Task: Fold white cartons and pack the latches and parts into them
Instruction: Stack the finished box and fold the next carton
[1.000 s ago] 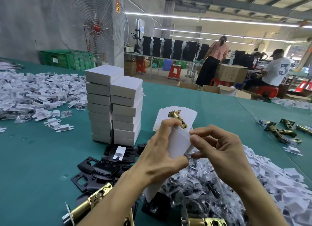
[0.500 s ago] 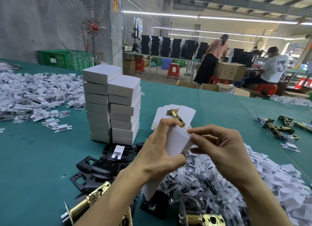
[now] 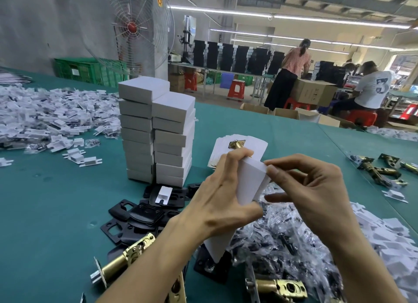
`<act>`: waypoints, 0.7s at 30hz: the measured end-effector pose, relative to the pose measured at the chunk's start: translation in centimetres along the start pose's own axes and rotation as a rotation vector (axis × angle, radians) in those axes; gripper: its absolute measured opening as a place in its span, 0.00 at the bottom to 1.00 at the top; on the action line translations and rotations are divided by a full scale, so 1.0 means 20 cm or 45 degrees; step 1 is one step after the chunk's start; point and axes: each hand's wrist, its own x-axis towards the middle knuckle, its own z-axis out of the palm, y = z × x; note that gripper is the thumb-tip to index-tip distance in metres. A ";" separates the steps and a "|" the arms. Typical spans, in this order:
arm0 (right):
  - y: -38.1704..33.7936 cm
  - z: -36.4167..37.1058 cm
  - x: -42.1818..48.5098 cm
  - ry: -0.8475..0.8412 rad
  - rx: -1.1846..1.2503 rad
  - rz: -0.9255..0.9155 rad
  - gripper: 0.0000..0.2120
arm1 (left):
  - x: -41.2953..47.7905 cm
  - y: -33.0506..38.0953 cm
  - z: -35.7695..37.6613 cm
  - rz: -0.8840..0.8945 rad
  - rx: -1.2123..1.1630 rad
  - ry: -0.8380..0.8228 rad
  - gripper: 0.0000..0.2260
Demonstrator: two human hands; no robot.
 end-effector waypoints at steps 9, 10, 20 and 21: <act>0.03 0.07 -0.01 -0.011 0.101 0.147 0.03 | 0.03 -0.03 0.01 -0.190 -0.197 0.223 0.35; 0.03 0.08 -0.01 0.001 0.075 0.139 0.04 | 0.03 -0.04 0.01 -0.192 -0.180 0.249 0.35; 0.04 0.11 -0.03 -0.068 -0.286 -0.036 0.09 | 0.01 -0.10 0.01 -0.228 -0.292 0.199 0.32; 0.04 0.11 -0.03 -0.040 -0.353 -0.084 0.09 | 0.01 -0.10 0.02 -0.229 -0.300 0.215 0.33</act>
